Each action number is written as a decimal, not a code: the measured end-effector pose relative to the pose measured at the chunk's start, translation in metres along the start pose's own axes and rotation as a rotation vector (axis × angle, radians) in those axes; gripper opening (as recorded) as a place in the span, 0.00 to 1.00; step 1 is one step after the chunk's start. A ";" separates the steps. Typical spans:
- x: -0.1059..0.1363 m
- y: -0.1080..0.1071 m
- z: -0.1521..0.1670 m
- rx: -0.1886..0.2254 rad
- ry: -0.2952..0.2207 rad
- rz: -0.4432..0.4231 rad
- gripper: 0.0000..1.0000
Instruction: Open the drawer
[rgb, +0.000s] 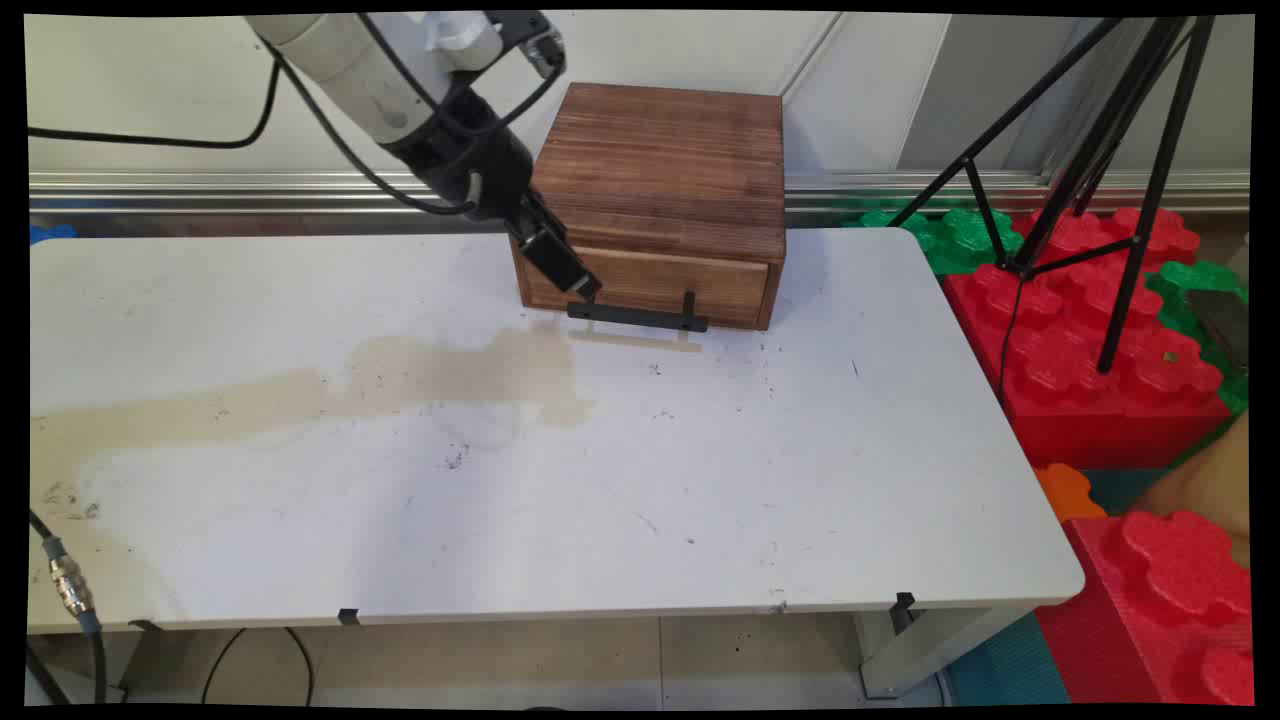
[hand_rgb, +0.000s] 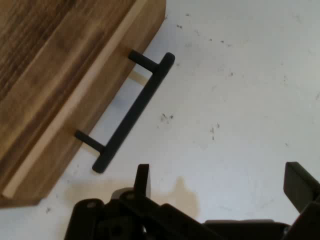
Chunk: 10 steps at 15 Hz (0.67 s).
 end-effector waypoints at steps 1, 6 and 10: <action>0.004 -0.003 0.004 0.002 0.003 0.001 1.00; 0.022 -0.015 0.031 -0.006 0.003 0.011 1.00; 0.033 -0.026 0.059 -0.022 -0.012 0.038 1.00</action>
